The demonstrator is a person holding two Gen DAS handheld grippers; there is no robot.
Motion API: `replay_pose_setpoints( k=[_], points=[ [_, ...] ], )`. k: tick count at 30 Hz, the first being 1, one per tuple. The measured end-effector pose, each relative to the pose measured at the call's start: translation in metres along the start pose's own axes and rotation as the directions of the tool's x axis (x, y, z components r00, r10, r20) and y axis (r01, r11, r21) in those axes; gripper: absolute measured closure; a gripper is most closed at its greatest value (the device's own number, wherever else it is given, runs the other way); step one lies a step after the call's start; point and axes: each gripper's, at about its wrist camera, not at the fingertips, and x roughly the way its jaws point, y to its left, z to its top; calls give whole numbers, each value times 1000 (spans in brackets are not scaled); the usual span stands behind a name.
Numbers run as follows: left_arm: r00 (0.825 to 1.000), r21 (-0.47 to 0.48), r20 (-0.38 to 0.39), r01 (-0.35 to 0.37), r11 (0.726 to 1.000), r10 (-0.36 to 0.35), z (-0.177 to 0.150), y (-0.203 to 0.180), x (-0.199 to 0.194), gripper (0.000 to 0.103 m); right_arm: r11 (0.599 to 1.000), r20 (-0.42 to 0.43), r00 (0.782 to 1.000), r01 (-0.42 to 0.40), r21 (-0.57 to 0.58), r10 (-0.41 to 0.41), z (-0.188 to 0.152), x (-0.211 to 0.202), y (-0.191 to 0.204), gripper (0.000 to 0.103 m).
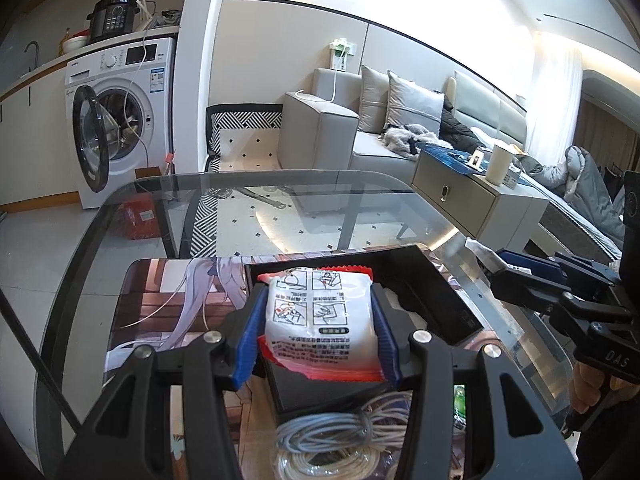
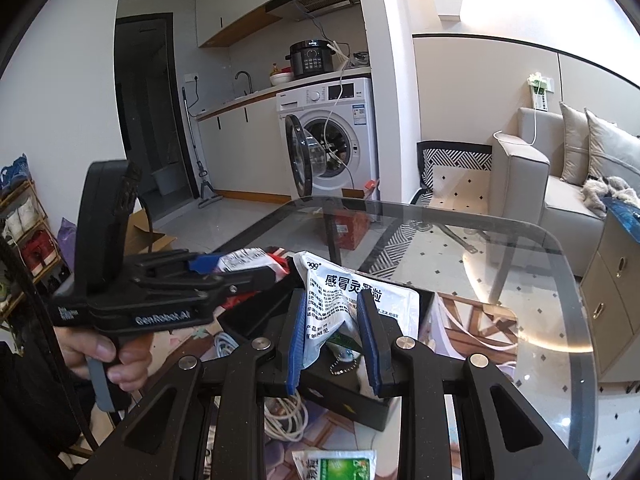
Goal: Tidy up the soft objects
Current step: 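Carry the medicine packet with right gripper while left gripper carries its packet over the box, then open right gripper over the box while left gripper releases its packet into the box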
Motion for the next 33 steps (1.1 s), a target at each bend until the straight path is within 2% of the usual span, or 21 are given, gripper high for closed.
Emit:
replay_pose_setpoints(
  k=[7, 18, 21, 24, 25, 26, 27, 30, 31, 32, 33],
  points=[
    [1000, 1, -2, -15, 1000, 15, -1, 1, 14, 54, 998, 11, 998, -55, 22, 54, 4, 13, 2, 78],
    [999, 21, -34, -7, 1000, 8, -5, -1, 29, 54, 995, -10, 996, -82, 63, 83, 4, 38, -6, 78],
    [999, 17, -43, -9, 1000, 10, -6, 0, 32, 53, 995, -28, 997, -76, 62, 78, 3, 44, -8, 78],
    [998, 15, -55, -4, 1000, 5, -6, 1, 36, 50, 1000, -59, 998, 1, 18, 0, 1, 52, -7, 75],
    [998, 17, -57, -3, 1000, 4, -6, 0, 36, 50, 1000, -61, 998, 2, 17, -1, 1, 52, -8, 74],
    [998, 22, -59, -3, 1000, 4, -6, 0, 35, 48, 1000, -58, 998, 1, 19, 0, 0, 52, -8, 73],
    [998, 25, -59, -2, 1000, 4, -6, -1, 35, 47, 1000, -57, 998, 3, 16, -2, -1, 50, -8, 65],
    [998, 38, -60, 16, 999, -14, -6, -4, 31, 35, 1000, -47, 999, 14, 8, -13, -3, 43, -11, 61],
    [998, 43, -60, 20, 999, -18, -7, -5, 29, 28, 1000, -46, 999, 16, 9, -16, -4, 40, -11, 55],
    [998, 48, -60, 19, 999, -16, -7, -6, 27, 16, 1000, -43, 999, 20, 9, -19, -5, 36, -13, 48],
    [998, 50, -56, 12, 999, -9, -7, -6, 24, 11, 1000, -36, 999, 26, 7, -26, -6, 31, -14, 45]
  ],
)
